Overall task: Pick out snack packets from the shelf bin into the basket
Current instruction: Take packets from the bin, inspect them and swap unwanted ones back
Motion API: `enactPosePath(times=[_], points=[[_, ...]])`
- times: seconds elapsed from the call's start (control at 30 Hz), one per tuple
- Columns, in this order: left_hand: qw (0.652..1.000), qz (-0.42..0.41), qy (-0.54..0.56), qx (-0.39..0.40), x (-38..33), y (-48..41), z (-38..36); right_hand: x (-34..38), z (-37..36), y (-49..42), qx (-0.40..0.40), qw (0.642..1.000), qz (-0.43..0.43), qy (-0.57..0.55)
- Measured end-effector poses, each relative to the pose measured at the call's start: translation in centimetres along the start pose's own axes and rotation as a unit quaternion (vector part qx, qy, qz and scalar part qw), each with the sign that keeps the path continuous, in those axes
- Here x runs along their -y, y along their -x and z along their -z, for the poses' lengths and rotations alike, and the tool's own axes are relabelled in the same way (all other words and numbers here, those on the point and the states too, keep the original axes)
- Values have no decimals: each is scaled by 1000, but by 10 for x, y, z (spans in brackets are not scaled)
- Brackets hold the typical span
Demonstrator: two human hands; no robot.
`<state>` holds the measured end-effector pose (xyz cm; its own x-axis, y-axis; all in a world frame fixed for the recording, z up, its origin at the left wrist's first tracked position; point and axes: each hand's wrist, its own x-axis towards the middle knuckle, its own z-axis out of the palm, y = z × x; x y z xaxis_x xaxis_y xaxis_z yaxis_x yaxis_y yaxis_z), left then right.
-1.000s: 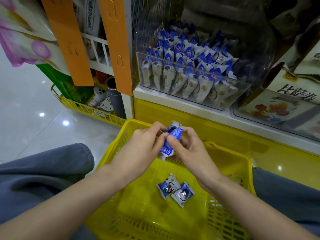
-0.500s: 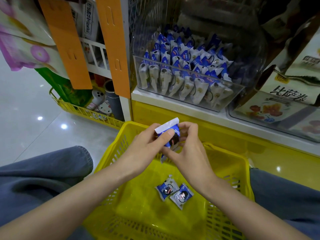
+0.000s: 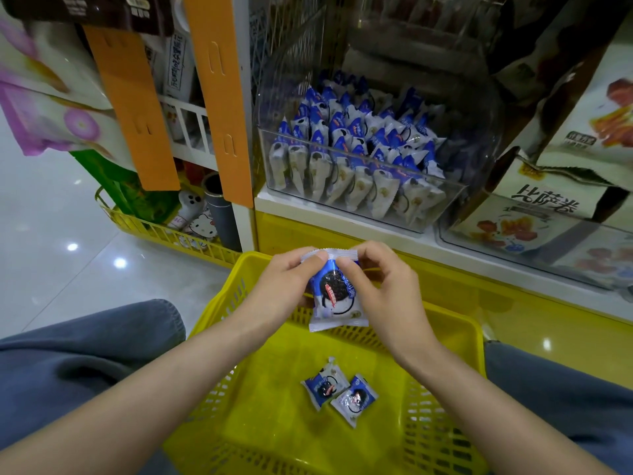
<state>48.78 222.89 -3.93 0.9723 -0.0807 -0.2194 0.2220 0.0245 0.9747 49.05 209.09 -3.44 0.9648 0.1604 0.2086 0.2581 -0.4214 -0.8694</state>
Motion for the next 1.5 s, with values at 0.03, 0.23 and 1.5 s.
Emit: enactPosePath(times=[0.03,0.23,1.5], points=[[1000,7,13,0,-1,-1,-1,0,2,0,-7,999,25,34],[997,-43,44,-40,-7,-4,-7,6,8,-2,-5,1000,-9,-10],[700,-439,-552,-115,-80,-92,50,-10,59,-302,-73,943,-127,299]])
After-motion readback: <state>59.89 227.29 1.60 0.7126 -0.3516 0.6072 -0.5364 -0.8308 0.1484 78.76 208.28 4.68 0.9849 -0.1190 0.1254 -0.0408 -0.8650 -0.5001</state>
